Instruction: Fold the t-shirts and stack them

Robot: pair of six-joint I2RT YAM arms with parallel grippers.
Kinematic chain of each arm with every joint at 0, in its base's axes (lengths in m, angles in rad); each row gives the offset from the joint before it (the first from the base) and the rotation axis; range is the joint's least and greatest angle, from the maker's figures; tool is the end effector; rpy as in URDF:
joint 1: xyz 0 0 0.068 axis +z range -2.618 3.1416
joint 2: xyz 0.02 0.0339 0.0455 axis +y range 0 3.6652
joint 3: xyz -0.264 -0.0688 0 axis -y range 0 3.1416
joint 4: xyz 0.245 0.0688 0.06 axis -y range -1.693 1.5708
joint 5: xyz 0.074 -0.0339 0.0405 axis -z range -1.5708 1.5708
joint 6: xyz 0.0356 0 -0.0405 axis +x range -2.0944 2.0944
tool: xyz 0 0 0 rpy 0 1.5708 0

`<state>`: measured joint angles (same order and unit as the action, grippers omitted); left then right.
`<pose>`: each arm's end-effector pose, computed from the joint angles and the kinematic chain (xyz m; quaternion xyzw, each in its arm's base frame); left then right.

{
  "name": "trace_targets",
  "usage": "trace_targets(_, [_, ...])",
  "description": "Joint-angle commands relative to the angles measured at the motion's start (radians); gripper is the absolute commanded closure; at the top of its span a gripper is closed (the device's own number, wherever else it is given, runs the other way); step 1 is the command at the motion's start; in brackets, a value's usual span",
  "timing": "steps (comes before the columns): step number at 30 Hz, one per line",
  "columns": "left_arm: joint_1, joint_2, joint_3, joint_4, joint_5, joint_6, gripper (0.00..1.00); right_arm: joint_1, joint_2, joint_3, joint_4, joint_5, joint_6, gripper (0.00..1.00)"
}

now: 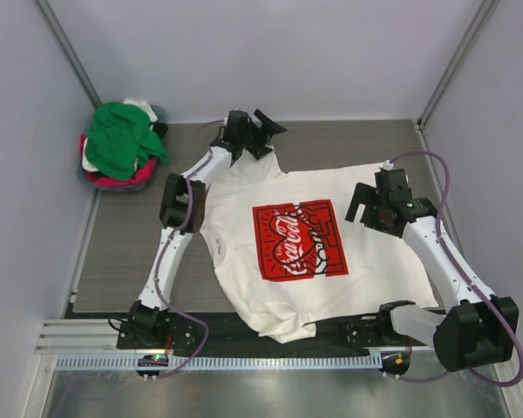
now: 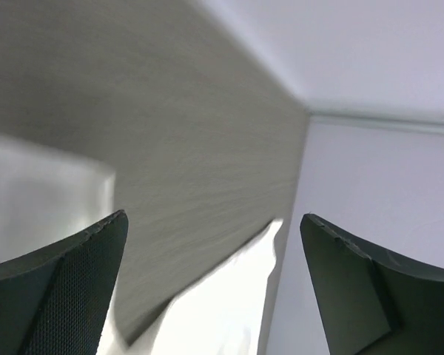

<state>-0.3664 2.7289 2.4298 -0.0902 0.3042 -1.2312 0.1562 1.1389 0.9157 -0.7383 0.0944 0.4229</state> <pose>0.5690 -0.2298 0.1636 -0.2674 0.7807 -0.4823 0.2939 0.2221 0.0316 0.2678 0.1407 0.9425 0.0424 0.3000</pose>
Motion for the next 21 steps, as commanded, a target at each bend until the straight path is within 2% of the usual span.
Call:
trace_targets(1, [0.009, -0.225, -0.300, 0.087, 0.108, 0.054, 0.00, 0.002, -0.018, 0.000, 0.010, 0.004, 0.004, 0.01])
trace_targets(2, [0.015, -0.359, -0.381, 0.078, 0.084, 0.087, 0.00, 0.003, -0.013, -0.001, 0.011, -0.007, 0.007, 0.01])
trace_targets(3, [0.023, -0.418, -0.519, 0.010, 0.063, 0.123, 0.00, 0.003, -0.010, -0.005, 0.013, -0.013, 0.011, 0.01])
trace_targets(5, [0.032, -0.574, -0.598, -0.130, -0.032, 0.253, 0.00, 0.005, 0.008, -0.008, 0.022, -0.047, 0.030, 0.01])
trace_targets(6, [0.034, -0.615, -0.676, -0.263, -0.071, 0.295, 0.00, 0.006, 0.016, -0.012, 0.028, -0.064, 0.034, 0.01])
trace_targets(9, [0.034, -0.770, -0.796, -0.438, -0.184, 0.378, 0.00, 0.026, 0.057, -0.020, 0.046, -0.081, 0.065, 0.01])
trace_targets(12, [0.027, -0.906, -0.995, -0.482, -0.224, 0.397, 0.00, 0.048, 0.126, -0.014, 0.063, -0.116, 0.094, 0.01])
trace_targets(17, [0.020, -1.061, -1.309, -0.448, -0.240, 0.374, 0.00, 0.068, 0.251, 0.018, 0.077, -0.113, 0.112, 0.01])
trace_targets(21, [0.018, -1.088, -1.387, -0.418, -0.237, 0.363, 0.00, 0.068, 0.326, 0.066, 0.085, -0.063, 0.112, 0.00])
